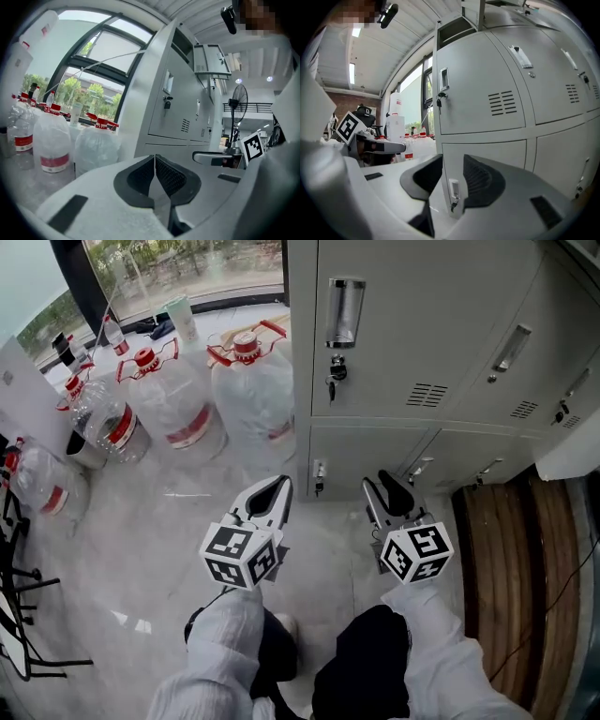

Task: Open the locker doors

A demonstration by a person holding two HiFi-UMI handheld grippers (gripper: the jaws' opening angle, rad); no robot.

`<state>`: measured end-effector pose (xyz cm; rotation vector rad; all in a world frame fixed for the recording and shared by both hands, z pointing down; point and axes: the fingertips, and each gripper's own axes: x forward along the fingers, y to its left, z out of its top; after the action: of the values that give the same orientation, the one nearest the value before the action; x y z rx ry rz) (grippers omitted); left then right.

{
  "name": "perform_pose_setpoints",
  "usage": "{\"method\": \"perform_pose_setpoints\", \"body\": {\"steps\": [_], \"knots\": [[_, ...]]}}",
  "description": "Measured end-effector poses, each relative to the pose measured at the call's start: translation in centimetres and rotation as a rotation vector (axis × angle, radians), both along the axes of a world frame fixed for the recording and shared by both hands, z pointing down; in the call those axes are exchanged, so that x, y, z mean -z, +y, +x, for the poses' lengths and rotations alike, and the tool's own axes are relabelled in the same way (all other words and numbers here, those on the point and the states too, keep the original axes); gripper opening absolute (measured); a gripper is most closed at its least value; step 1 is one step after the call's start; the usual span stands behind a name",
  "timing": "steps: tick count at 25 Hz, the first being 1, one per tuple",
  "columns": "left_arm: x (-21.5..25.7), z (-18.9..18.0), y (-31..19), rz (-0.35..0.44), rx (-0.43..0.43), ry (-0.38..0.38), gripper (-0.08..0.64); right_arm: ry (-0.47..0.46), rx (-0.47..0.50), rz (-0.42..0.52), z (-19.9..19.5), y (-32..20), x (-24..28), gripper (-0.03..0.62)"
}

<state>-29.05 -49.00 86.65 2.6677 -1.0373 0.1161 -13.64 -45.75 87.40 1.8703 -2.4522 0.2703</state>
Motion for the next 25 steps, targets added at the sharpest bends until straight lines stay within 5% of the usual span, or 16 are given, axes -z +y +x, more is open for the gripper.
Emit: {"method": "perform_pose_setpoints", "body": {"steps": [7, 16, 25], "knots": [[-2.6, -1.2, 0.6, 0.043, 0.006, -0.043, 0.015, 0.132, 0.032, 0.014, -1.7, -1.4, -5.0, 0.121], [-5.1, -1.8, 0.0, 0.013, 0.027, -0.016, 0.015, 0.095, 0.086, -0.058, -5.0, -4.4, -12.4, 0.121], [-3.3, -1.8, -0.9, 0.070, 0.029, 0.021, 0.015, 0.110, 0.049, -0.088, -6.7, -9.0, -16.8, 0.121]]}}
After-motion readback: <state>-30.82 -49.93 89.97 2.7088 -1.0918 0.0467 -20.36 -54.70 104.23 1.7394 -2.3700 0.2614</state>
